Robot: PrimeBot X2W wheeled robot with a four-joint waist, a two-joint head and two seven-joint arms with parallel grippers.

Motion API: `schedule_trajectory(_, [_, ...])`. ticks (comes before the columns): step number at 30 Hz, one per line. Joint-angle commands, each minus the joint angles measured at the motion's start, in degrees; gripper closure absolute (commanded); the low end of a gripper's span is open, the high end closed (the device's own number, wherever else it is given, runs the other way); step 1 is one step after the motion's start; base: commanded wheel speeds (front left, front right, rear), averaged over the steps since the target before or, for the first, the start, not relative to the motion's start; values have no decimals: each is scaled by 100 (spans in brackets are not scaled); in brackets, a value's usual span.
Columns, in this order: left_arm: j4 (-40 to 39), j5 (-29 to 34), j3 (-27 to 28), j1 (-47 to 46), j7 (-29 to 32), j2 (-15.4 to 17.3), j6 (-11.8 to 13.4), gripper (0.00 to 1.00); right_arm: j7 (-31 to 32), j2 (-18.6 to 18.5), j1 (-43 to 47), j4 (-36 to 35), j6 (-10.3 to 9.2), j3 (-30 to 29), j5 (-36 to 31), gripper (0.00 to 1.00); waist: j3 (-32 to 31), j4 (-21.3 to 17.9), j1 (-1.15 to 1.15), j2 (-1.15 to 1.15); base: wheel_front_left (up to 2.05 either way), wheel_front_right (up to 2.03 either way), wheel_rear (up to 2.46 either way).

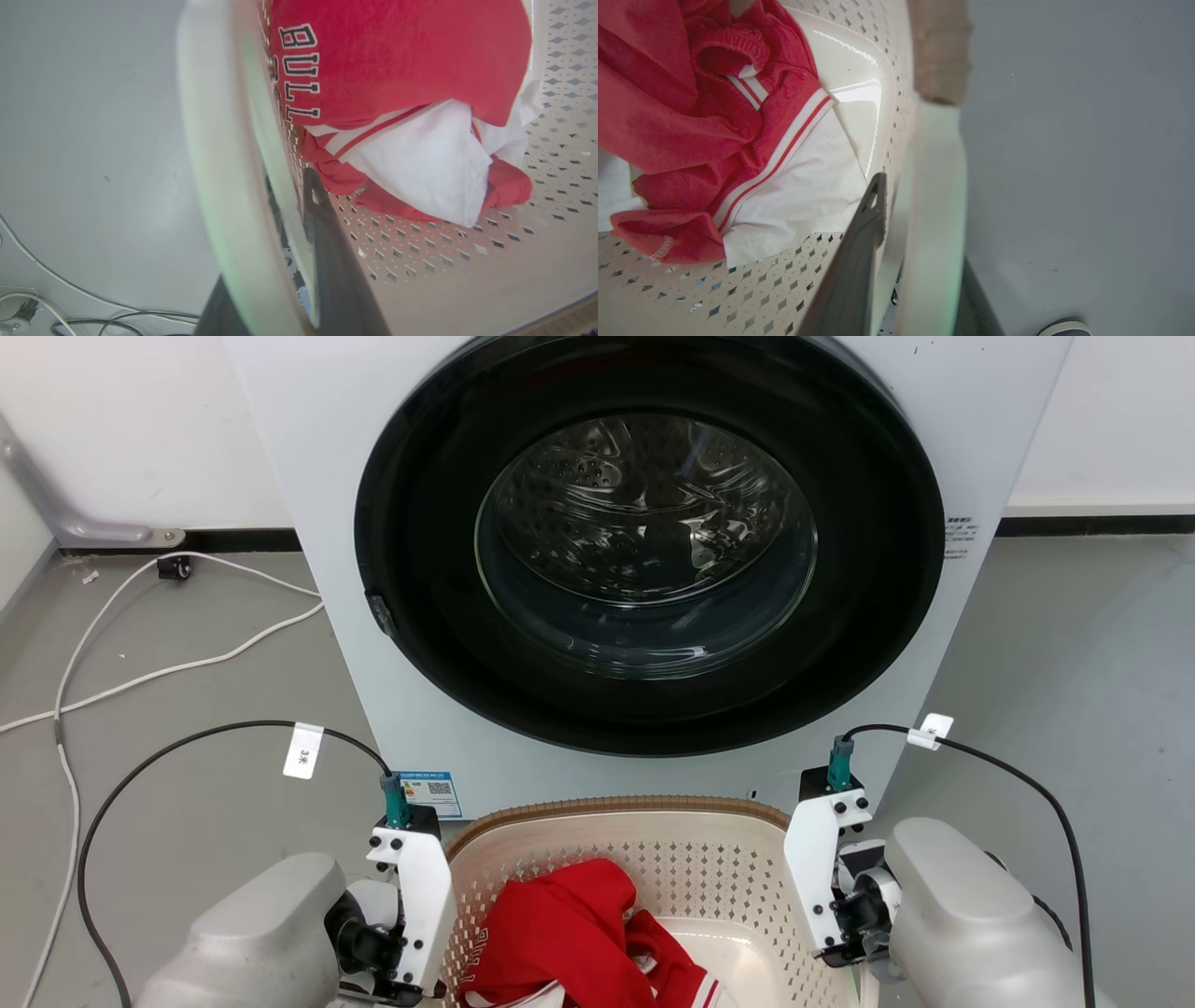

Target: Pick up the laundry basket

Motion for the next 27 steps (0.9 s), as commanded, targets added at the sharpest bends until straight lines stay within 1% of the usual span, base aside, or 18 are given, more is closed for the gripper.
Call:
schedule_trajectory(1, [110, 52, -65, 90, 82, 181, 5, 100, 15, -210, -78, -4, 18, 35, -29, 100, -2, 6, 0, 0, 0, 0, 0])
schedule_trajectory(17, [94, 66, -111, -32, 147, 110, 4, 100, 21, -203, -292, 104, 18, 188, 19, 100, 3, 37, 0, 0, 0, 0, 0])
schedule_trajectory(27, [104, 76, -132, -57, 151, 86, 4, 100, -32, -198, -242, 147, 18, 266, 92, 100, -20, 42, 0, 0, 0, 0, 0])
